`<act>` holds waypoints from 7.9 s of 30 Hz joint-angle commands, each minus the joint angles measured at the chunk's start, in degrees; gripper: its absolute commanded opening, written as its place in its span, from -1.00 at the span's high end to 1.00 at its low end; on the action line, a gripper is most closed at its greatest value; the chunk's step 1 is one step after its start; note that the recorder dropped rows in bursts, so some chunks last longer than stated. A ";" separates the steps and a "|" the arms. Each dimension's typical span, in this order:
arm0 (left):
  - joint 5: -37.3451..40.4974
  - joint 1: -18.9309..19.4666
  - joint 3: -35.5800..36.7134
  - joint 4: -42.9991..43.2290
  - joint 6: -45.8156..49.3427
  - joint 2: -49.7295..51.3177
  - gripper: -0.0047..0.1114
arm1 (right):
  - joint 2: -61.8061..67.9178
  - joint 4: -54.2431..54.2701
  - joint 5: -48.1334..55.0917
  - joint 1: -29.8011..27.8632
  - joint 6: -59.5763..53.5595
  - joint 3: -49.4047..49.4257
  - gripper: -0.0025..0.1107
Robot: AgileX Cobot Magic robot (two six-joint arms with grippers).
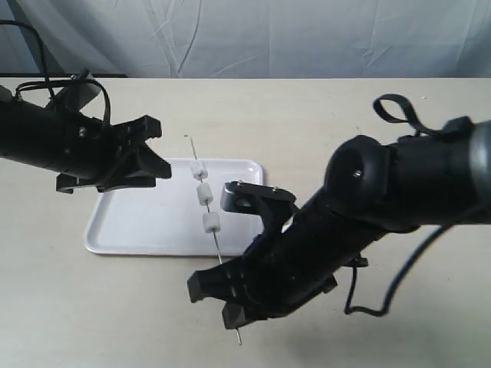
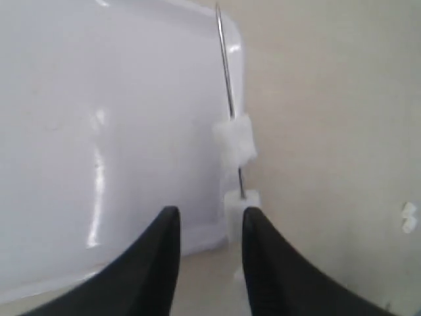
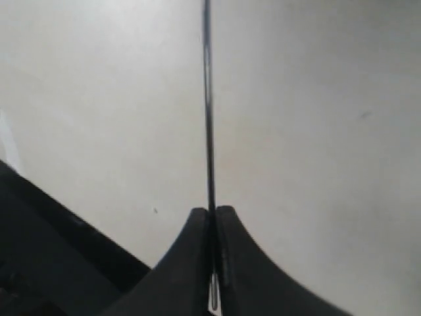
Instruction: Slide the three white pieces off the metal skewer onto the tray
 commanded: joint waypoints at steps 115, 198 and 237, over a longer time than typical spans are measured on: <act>18.46 1.45 -1.32 -26.57 33.08 16.95 0.33 | -6.17 12.94 -25.06 8.27 -1.37 12.35 0.97; 3.96 9.42 -1.87 -12.03 34.89 16.95 0.68 | -7.13 14.10 -22.08 15.56 -4.63 12.69 0.97; 32.79 2.01 -1.87 -20.87 35.05 16.04 0.21 | -3.09 21.17 -36.67 15.56 -1.20 8.00 0.97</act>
